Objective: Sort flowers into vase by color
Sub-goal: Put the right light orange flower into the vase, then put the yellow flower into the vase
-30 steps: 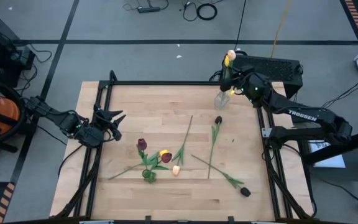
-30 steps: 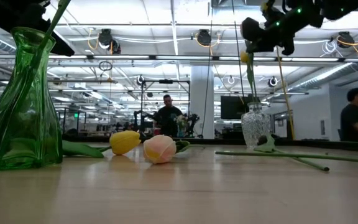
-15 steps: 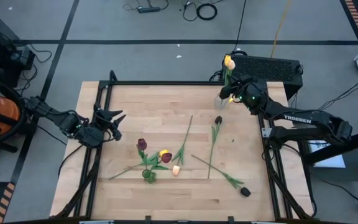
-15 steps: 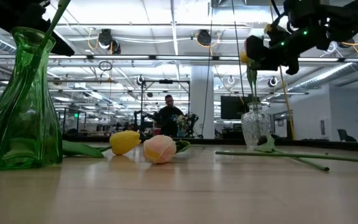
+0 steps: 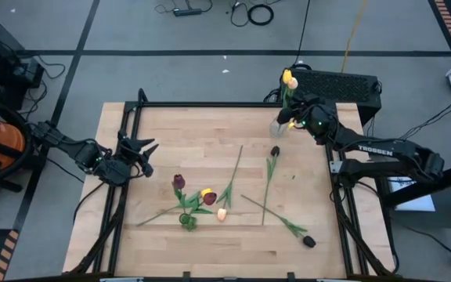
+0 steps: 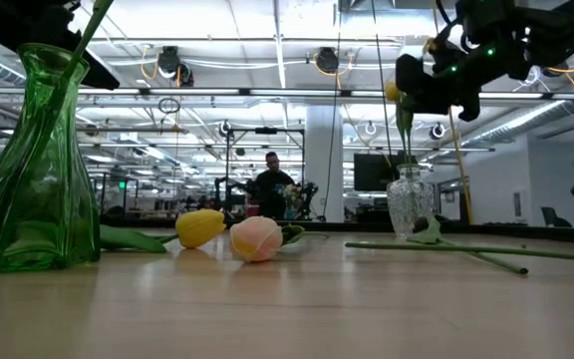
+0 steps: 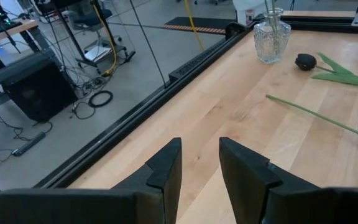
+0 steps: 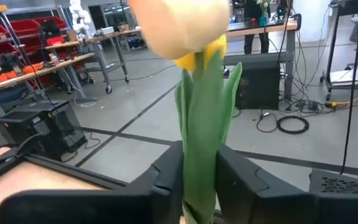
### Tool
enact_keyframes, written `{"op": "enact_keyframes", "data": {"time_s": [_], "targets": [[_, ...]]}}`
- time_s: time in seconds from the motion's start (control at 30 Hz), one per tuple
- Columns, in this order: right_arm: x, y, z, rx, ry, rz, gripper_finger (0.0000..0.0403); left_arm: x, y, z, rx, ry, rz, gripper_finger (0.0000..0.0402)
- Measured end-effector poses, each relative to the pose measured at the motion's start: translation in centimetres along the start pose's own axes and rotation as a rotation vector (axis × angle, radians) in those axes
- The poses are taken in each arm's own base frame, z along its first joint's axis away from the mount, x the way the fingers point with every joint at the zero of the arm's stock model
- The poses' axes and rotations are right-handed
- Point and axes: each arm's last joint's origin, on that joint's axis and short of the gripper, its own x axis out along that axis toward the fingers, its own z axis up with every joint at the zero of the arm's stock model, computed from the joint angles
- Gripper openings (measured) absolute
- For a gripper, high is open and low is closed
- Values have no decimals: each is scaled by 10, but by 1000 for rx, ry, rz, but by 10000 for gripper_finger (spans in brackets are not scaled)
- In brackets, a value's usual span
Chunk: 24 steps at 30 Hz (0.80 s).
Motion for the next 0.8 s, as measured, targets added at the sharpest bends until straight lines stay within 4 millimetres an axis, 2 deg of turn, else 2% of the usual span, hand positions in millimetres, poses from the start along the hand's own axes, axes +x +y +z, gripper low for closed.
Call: {"op": "enact_keyframes", "data": {"time_s": [0.47,0.8], "targets": [[-20,-7,21,61,-78,22,183,0,0,0,0,0,-1,116],[-22,-10,3,75,117,50,204,0,0,0,0,0,-1,116]]}}
